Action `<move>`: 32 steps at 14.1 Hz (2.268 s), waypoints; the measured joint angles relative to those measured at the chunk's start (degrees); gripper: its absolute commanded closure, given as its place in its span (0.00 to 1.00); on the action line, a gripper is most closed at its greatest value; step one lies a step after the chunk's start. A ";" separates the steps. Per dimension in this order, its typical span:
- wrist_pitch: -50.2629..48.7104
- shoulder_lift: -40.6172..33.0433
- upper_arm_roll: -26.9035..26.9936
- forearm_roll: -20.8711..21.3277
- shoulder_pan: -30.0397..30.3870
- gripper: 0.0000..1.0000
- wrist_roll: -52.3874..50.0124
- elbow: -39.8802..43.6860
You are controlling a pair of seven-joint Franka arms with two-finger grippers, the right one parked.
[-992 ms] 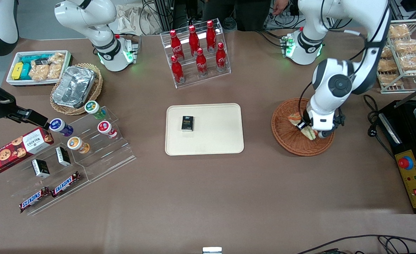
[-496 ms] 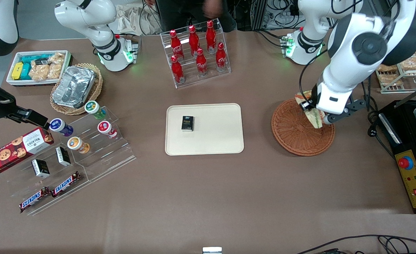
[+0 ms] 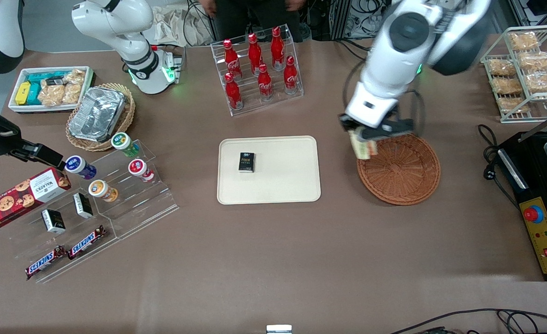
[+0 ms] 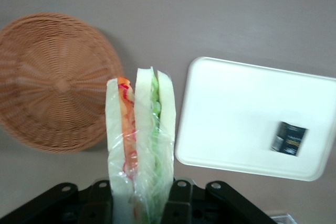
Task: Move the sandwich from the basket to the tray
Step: 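Lift the sandwich and carry it over the white tray, then lower the sandwich onto the tray beside the black box, then open the left gripper and raise it off the sandwich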
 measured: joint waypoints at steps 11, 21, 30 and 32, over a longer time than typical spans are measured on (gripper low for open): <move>24.34 17.56 -0.30 4.86 -9.24 1.00 -0.16 -6.33; 33.40 30.89 -0.14 12.73 -9.58 0.01 -0.79 -6.07; 30.56 25.68 0.71 19.66 -10.10 0.00 -6.27 -1.60; 23.33 18.66 1.06 19.79 -9.60 0.00 -6.19 -0.87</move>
